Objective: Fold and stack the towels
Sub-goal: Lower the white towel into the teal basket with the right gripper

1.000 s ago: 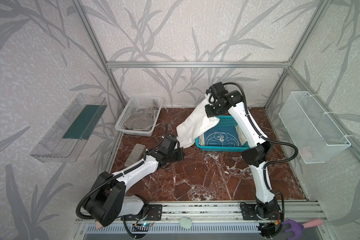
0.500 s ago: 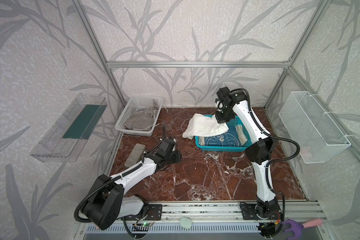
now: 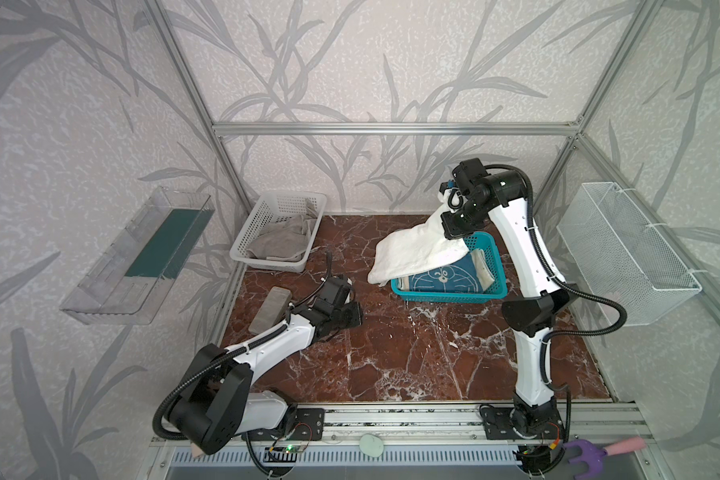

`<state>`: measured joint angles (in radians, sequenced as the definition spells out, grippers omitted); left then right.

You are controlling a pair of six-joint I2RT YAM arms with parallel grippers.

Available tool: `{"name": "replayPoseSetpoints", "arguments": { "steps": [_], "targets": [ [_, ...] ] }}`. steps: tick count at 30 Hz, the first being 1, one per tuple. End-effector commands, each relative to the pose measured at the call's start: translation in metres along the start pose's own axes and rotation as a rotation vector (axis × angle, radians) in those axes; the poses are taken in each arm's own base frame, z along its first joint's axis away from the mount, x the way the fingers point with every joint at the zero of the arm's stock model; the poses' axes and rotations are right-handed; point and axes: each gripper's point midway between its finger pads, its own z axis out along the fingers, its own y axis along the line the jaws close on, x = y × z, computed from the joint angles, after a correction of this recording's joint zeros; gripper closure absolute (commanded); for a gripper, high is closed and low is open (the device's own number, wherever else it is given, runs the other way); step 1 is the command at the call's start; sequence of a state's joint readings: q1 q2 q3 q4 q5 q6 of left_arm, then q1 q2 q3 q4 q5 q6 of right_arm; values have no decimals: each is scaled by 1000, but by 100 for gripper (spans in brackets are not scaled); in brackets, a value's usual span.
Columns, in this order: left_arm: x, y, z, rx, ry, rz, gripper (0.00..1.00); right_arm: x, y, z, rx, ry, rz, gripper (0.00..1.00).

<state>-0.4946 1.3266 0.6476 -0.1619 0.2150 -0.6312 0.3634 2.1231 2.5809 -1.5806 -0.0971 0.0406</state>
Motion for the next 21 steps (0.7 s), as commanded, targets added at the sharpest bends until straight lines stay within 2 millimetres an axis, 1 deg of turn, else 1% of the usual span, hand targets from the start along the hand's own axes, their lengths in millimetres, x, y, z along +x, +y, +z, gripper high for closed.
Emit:
{"name": "replayPoseSetpoints", "arguments": {
  "steps": [1,4,8,11,14,17,21],
  "targets": [
    [-6,-7,1,15,13,-4,79,23,-22,17,20,107,3,100],
    [-4,-7,4,17,31,-9,79,24,-35,40,-19,125,55,100],
    [-1,-6,6,17,38,-25,79,27,-54,67,6,158,79,100],
    [1,-2,8,7,42,-34,79,31,-69,83,24,190,96,100],
    [0,-2,9,1,43,-31,79,35,-82,92,68,206,101,100],
    [-2,-3,10,-6,48,-23,79,37,-90,97,85,188,122,100],
    [-4,-4,13,-10,51,-23,79,31,-98,99,99,117,168,100]
  ]
}}
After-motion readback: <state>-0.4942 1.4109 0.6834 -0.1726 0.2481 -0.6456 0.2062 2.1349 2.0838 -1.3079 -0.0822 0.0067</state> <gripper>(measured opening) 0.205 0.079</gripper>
